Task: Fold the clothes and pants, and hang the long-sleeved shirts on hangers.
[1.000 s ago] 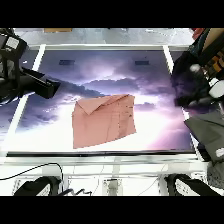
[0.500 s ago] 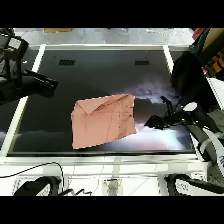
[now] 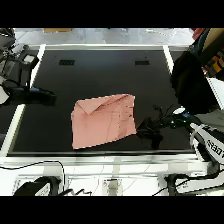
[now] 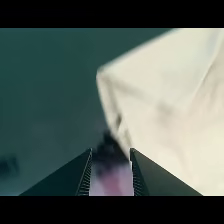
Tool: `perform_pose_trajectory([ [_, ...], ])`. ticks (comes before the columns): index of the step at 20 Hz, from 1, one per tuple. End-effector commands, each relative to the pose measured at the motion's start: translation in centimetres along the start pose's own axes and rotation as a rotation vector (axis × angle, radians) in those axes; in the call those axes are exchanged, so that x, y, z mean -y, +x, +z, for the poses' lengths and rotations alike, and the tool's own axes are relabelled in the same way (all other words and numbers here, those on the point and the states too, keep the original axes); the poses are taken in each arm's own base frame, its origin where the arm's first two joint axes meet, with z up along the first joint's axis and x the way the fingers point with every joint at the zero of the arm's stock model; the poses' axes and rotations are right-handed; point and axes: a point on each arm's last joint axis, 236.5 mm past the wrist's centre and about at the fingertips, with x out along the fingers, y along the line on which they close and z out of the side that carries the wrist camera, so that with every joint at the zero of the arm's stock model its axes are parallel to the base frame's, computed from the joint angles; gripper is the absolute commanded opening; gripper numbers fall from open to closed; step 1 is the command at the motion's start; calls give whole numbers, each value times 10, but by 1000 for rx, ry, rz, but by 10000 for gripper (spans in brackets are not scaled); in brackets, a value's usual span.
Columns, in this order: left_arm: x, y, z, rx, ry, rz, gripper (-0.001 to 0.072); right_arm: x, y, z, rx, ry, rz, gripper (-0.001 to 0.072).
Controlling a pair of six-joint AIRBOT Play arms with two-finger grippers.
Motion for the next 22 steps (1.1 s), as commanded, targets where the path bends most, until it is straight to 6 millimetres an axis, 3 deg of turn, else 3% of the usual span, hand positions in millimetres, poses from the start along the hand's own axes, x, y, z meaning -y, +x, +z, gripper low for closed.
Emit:
perform_pose_trajectory([
  [1, -13, 18, -65, -179, -146, -49, 266, -2, 19, 1, -2, -41, -32, 408],
  [2, -11, 25, -85, -222, -203, -82, 280, -4, 24, 1, -3, -57, -44, 408],
  [4, -2, 37, -121, -299, -302, -145, 436, -5, 32, 6, 18, -83, -71, 406],
  [5, 1, 43, -139, -337, -338, -161, 443, -5, 34, 10, 35, -93, -82, 386],
  [6, 6, 48, -159, -378, -350, -177, 443, -5, 34, 15, 55, -102, -83, 310],
  [8, 20, 55, -193, -436, -345, -207, 443, -9, 32, 17, 63, -137, -67, 293],
  [9, 26, 58, -205, -451, -354, -212, 442, -10, 32, 16, 61, -159, -66, 170],
  [12, 45, 68, -232, -455, -400, -238, 442, -14, 32, 17, 67, -177, -51, 17],
  [15, 57, 78, -258, -485, -437, -247, 439, -15, 33, 15, 59, -178, -46, 17],
  [17, 70, 85, -265, -475, -465, -285, 439, -17, 33, 12, 45, -178, -37, 17],
  [19, 86, 93, -252, -395, -515, -354, 439, -19, 33, 9, 32, -178, -30, 18],
  [22, 95, 100, -238, -315, -548, -397, 439, -20, 33, 6, 22, -178, -24, 17],
])
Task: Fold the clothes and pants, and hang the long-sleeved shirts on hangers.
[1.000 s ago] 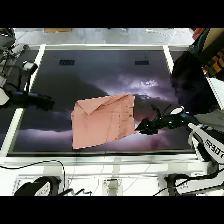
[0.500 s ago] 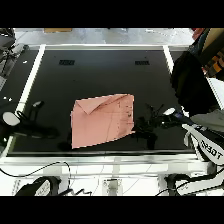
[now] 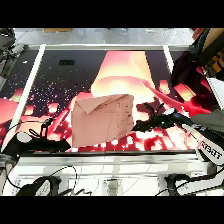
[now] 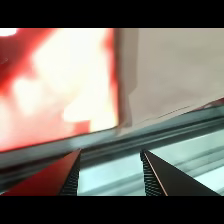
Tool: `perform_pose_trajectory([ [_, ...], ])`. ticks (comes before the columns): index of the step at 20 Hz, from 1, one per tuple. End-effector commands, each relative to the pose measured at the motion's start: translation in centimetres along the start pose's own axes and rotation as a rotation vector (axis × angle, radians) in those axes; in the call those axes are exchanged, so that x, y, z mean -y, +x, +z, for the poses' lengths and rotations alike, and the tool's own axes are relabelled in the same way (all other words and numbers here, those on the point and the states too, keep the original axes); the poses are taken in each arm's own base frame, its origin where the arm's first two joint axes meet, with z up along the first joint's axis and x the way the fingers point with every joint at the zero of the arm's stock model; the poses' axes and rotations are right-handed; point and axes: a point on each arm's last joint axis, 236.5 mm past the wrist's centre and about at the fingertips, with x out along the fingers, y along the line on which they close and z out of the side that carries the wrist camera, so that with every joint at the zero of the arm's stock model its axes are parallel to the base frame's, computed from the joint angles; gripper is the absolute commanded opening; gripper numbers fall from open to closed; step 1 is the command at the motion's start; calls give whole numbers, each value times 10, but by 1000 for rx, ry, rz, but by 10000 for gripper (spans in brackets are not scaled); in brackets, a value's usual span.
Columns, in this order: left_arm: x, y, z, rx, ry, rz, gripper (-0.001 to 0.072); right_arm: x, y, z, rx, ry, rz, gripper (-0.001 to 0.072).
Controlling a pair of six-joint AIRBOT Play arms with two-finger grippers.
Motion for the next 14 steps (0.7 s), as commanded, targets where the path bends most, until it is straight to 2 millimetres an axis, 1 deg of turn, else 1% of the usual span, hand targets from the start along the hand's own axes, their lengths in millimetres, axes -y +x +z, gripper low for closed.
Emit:
perform_pose_trajectory([
  [1, 12, 10, 9, 73, -26, -71, 438, -5, 0, -3, -14, -1, 18, 17],
  [3, 8, 17, 4, 54, -22, -71, 438, -5, 0, -3, -14, -1, 18, 18],
  [5, 4, 24, 5, 54, -29, -71, 438, -5, 0, -4, -17, 0, 20, 18],
  [6, 6, 27, 6, 50, -34, -91, 415, -6, 0, -5, -21, 0, 22, 18],
  [7, 10, 30, 7, 50, -27, -116, 324, -8, 0, -6, -28, -2, 28, 18],
  [9, 15, 32, 13, 72, 12, -148, 225, -10, -1, -6, -30, -6, 35, 18],
  [10, 16, 32, 18, 95, 17, -153, 157, -11, -3, -3, -25, -13, 35, 17],
  [11, 19, 30, 23, 114, 24, -165, 53, -14, -5, 1, -15, -23, 35, 17],
  [12, 23, 28, 28, 133, 40, -176, 24, -18, -9, 5, -4, -38, 38, 17],
  [14, 26, 20, 41, 162, 67, -179, 24, -34, -21, 12, 13, -92, 48, 17],
])
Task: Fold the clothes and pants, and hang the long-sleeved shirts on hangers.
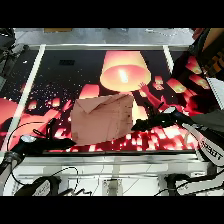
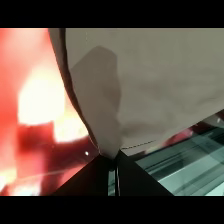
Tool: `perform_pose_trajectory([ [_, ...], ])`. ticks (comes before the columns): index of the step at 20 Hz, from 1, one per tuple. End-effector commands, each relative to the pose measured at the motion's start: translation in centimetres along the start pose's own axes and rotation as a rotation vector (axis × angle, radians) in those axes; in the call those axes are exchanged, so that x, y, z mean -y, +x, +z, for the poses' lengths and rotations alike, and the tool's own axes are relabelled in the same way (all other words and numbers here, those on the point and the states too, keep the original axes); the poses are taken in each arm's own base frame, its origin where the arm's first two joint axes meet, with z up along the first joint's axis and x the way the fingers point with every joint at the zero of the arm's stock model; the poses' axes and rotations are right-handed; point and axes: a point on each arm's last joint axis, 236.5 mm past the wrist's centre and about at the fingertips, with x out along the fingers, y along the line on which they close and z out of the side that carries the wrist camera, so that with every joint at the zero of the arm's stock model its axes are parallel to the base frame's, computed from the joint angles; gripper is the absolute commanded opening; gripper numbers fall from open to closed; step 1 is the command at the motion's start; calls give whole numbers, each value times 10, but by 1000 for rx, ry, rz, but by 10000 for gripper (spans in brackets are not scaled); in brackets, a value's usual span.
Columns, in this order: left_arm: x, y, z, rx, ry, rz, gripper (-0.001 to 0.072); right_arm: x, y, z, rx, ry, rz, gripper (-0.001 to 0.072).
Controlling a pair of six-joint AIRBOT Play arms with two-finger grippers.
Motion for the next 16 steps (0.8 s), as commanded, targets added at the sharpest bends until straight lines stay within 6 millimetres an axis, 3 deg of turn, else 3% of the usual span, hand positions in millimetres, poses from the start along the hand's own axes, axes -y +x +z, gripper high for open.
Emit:
perform_pose_trajectory([
  [1, 15, -10, 29, 67, 70, -40, 24, -24, -18, 10, 24, -89, 12, 17],
  [3, 37, -33, 61, 108, 162, -75, 24, -46, -39, 19, 75, -181, 5, 17],
  [5, 72, -71, 100, 164, 295, -109, 24, -80, -69, 28, 156, -283, 1, 17],
  [8, 140, -151, 154, 339, 528, -111, 24, -148, -126, 35, 318, -464, 3, 17],
  [10, 192, -211, 174, 505, 673, -90, 24, -198, -166, 27, 434, -551, 31, 17],
  [12, 238, -264, 173, 645, 802, -60, 24, -257, -207, 7, 554, -598, 114, 17],
  [14, 277, -311, 158, 786, 908, -8, 24, -316, -246, -26, 658, -647, 238, 17],
  [16, 306, -350, 139, 944, 972, 48, 24, -358, -275, -59, 737, -688, 345, 17],
])
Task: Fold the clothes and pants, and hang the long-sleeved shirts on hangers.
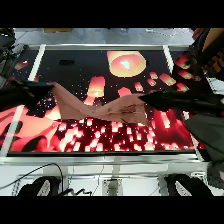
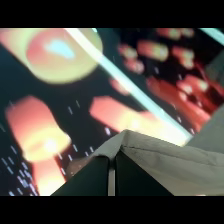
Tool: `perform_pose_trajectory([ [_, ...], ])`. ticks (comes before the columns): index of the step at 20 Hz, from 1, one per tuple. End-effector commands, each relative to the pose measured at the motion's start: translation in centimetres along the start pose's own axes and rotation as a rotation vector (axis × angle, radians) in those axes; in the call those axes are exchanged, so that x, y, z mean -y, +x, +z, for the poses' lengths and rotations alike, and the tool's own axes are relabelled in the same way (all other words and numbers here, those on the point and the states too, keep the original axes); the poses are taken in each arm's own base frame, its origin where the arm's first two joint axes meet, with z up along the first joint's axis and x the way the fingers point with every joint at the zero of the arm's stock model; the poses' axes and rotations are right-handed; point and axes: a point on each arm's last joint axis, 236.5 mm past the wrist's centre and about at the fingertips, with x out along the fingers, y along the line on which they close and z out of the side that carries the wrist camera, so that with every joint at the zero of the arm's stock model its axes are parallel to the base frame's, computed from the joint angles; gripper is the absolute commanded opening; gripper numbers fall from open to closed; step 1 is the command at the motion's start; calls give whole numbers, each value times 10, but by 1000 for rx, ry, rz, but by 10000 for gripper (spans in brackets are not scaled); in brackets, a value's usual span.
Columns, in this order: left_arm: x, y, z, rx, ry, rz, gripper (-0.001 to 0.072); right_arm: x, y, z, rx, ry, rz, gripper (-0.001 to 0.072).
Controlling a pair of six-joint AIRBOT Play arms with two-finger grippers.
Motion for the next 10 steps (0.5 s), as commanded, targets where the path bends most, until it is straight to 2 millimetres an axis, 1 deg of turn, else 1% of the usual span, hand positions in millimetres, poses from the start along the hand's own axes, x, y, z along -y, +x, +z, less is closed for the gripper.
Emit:
perform_pose_trajectory([
  [1, 48, -63, 73, 228, 196, 115, 24, -102, -51, 36, 211, -30, 151, 17],
  [2, 59, -75, 80, 261, 229, 135, 23, -112, -60, 40, 249, -24, 152, 17],
  [3, 66, -86, 85, 285, 262, 167, 23, -114, -65, 43, 275, -12, 136, 17],
  [4, 71, -92, 87, 297, 281, 182, 23, -110, -67, 45, 288, 26, 114, 17],
  [5, 70, -94, 85, 290, 271, 195, 23, -101, -65, 46, 285, 72, 92, 17],
  [6, 63, -91, 80, 276, 228, 200, 22, -87, -61, 45, 281, 99, 58, 17],
  [7, 52, -81, 71, 248, 175, 197, 22, -67, -54, 45, 276, 127, 17, 17],
  [8, 36, -66, 55, 207, 113, 186, 22, -45, -46, 45, 276, 160, -21, 17],
  [9, 21, -48, 37, 164, 50, 165, 22, -20, -36, 47, 280, 204, -56, 17],
  [10, 4, -23, 13, 118, -44, 127, 22, 5, -25, 48, 290, 251, -87, 17],
])
